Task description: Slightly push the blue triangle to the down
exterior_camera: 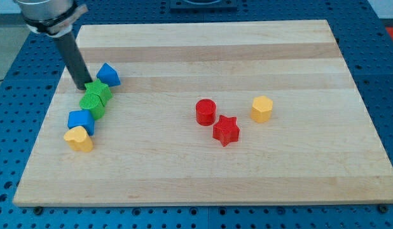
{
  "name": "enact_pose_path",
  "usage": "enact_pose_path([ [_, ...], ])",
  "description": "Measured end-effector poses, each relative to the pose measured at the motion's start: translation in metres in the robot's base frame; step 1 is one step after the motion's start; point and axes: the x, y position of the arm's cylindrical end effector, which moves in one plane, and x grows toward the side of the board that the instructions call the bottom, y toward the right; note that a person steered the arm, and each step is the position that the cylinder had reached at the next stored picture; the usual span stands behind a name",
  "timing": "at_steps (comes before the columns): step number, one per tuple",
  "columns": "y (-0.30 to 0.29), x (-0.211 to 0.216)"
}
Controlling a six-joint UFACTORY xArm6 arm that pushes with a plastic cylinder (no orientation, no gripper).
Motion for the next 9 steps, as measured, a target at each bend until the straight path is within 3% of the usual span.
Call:
enact_pose_path([
  [1,-0.034,-0.021],
  [2,-0.010,-0.071],
  [3,0.070,-0.085],
  [4,0.128,-0.059],
  [5,0.126,-0.015],
  [9,0.091,-0.043],
])
